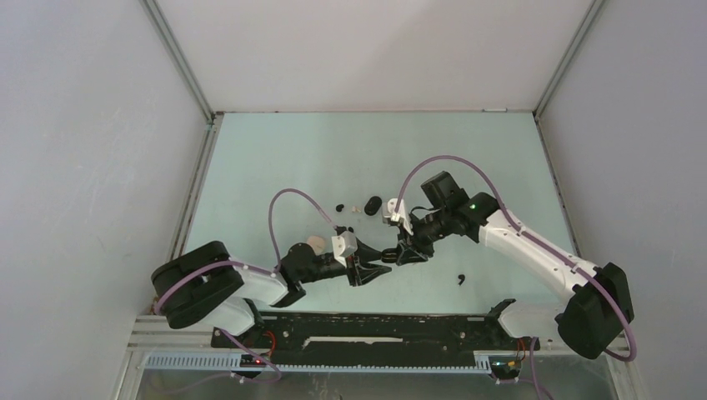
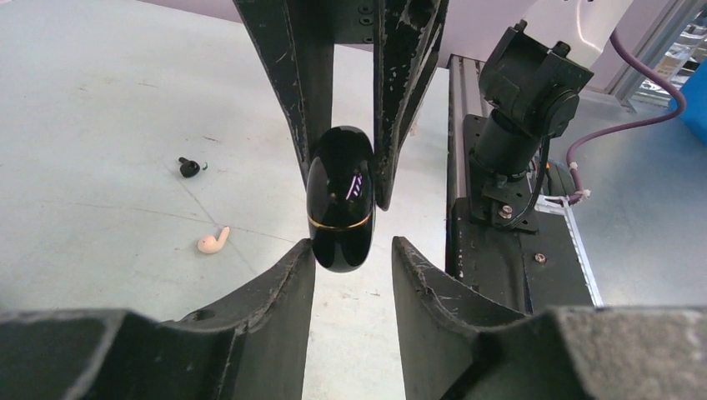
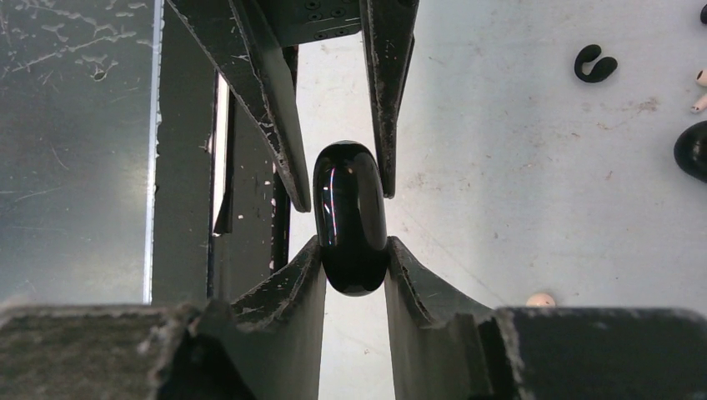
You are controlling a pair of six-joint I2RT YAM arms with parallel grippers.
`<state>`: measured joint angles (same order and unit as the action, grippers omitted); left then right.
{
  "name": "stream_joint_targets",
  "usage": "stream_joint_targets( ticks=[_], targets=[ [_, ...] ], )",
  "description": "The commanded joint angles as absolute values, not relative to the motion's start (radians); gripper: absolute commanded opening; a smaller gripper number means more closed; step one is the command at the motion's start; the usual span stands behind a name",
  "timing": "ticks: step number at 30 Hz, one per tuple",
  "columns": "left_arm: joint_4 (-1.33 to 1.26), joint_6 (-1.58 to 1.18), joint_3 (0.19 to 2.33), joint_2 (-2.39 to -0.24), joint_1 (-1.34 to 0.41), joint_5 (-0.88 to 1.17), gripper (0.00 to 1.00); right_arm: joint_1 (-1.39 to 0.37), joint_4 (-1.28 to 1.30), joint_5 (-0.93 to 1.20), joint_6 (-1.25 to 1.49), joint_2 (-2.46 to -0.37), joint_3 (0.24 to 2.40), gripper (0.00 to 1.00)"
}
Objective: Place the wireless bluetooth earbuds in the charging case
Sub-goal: Pass from the left arm to the right, then pass from the right arm to the left, then open the charging case to the charging case.
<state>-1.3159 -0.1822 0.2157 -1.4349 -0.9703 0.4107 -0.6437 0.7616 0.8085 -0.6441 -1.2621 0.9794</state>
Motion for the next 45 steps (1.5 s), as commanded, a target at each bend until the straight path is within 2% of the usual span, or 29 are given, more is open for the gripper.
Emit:
stream_joint_targets(
  ticks=[1, 8, 12, 16, 18, 19, 21, 23, 25, 28, 38, 45],
  targets=[
    [-1.335, -0.155, 0.247, -1.44, -0.979, 0.401, 0.45, -0.647, 0.755, 0.785, -0.651, -1.245, 1.022, 0.16],
    [-1.336, -0.153, 0.25, -1.437, -0.98, 0.405, 0.41, -0.672, 0.736, 0.746, -0.638, -1.265, 1.021, 0.16],
    [-1.335, -0.155, 0.254, -1.443, -0.98, 0.403, 0.42, -0.675, 0.73, 0.75, -0.628, -1.271, 1.022, 0.17],
    [-1.336, -0.155, 0.258, -1.448, -0.982, 0.404, 0.32, -0.678, 0.726, 0.758, -0.621, -1.276, 1.022, 0.17],
    [-1.336, -0.155, 0.258, -1.448, -0.982, 0.405, 0.24, -0.678, 0.726, 0.76, -0.619, -1.277, 1.022, 0.19],
    [-1.335, -0.154, 0.258, -1.448, -0.982, 0.404, 0.19, -0.679, 0.726, 0.762, -0.618, -1.277, 1.022, 0.21],
    [-1.335, -0.146, 0.257, -1.448, -0.983, 0.406, 0.06, -0.676, 0.725, 0.766, -0.613, -1.276, 1.021, 0.32],
    [-1.335, -0.127, 0.253, -1.445, -0.986, 0.407, 0.0, -0.667, 0.723, 0.793, -0.603, -1.272, 1.021, 0.46],
    [-1.34, -0.098, 0.244, -1.438, -0.995, 0.405, 0.0, -0.645, 0.728, 0.838, -0.594, -1.27, 1.023, 0.59],
    [-1.346, -0.075, 0.235, -1.431, -1.006, 0.409, 0.0, -0.607, 0.743, 0.902, -0.577, -1.281, 1.031, 0.67],
    [-1.376, -0.063, 0.228, -1.437, -1.025, 0.421, 0.0, -0.453, 0.744, 1.059, -0.483, -1.355, 1.085, 0.65],
    [-1.376, -0.08, 0.237, -1.449, -1.025, 0.422, 0.0, -0.317, 0.755, 1.088, -0.484, -1.284, 1.103, 0.66]
  ],
)
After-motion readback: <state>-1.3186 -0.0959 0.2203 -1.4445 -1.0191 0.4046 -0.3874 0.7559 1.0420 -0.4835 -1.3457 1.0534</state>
